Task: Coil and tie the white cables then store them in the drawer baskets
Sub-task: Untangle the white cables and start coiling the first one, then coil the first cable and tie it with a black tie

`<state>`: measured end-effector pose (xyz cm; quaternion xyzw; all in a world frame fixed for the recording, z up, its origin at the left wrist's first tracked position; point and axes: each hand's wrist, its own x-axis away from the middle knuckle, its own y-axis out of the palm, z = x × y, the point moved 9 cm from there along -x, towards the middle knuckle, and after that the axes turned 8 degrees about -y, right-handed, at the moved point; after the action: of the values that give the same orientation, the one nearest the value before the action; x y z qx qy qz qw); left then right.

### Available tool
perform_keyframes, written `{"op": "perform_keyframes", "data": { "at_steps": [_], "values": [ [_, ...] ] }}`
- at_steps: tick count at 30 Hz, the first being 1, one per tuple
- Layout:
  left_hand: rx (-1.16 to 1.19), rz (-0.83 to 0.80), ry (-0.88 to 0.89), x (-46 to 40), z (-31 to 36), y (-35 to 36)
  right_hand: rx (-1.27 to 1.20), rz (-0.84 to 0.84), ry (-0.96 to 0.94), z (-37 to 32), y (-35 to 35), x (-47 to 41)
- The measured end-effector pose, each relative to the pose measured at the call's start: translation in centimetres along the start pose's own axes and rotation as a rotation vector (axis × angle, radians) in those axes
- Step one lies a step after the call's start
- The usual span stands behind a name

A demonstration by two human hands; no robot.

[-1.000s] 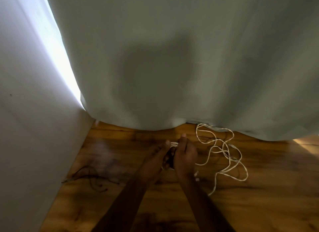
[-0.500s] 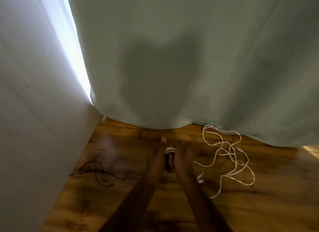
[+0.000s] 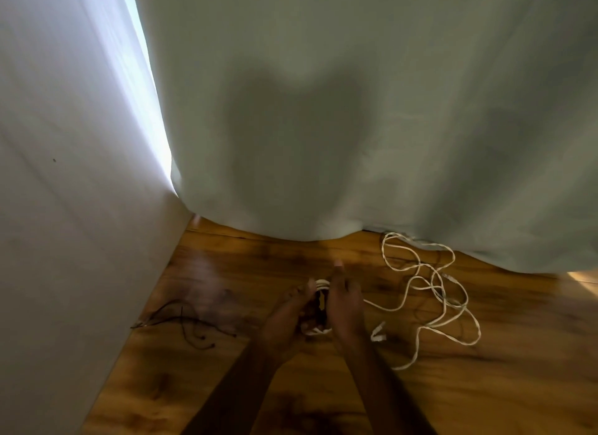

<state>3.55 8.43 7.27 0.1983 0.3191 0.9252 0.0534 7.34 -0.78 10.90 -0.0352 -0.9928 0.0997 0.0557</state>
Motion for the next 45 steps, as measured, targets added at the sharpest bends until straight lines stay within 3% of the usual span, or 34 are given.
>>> {"op": "perform_keyframes", "data": {
  "at_steps": [3, 6, 11, 15, 19, 25, 29, 38, 45],
  "values": [
    [0.082, 0.230, -0.128, -0.3, -1.0, -1.5, -0.027, -0.027, 0.057, 1.5, 0.8, 0.1],
    [0.030, 0.548, -0.097, 0.4, -0.7, -3.5, -0.093, -0.139, 0.201, 2.8, 2.2, 0.2],
    [0.033, 0.673, -0.075, 1.3, -0.8, -4.3, -0.164, -0.189, 0.275, 4.1, 3.5, 1.1],
    [-0.078, 0.809, 0.062, 2.4, 0.2, -5.4, -0.064, -0.049, 0.156, 4.6, 4.3, 1.5],
    [-0.062, 0.862, 0.106, 3.3, 0.5, -6.8, -0.006, -0.110, 0.080, 5.3, 6.1, 1.3],
    [-0.057, 0.940, 0.017, 5.3, -0.5, -12.9, 0.204, -0.374, -0.003, 6.0, 10.1, 2.0],
    [0.072, 0.978, 0.013, 7.4, -1.0, -17.0, 0.326, -0.545, -0.067, 5.8, 13.6, 3.0],
    [0.151, 1.322, 0.028, 15.9, -1.4, -27.3, 0.521, -0.702, -0.216, 8.2, 20.1, 5.5],
    [0.282, 1.405, 0.065, 18.5, -1.1, -31.6, 0.804, -0.768, -0.249, 9.9, 24.8, 7.9]
  ]
}}
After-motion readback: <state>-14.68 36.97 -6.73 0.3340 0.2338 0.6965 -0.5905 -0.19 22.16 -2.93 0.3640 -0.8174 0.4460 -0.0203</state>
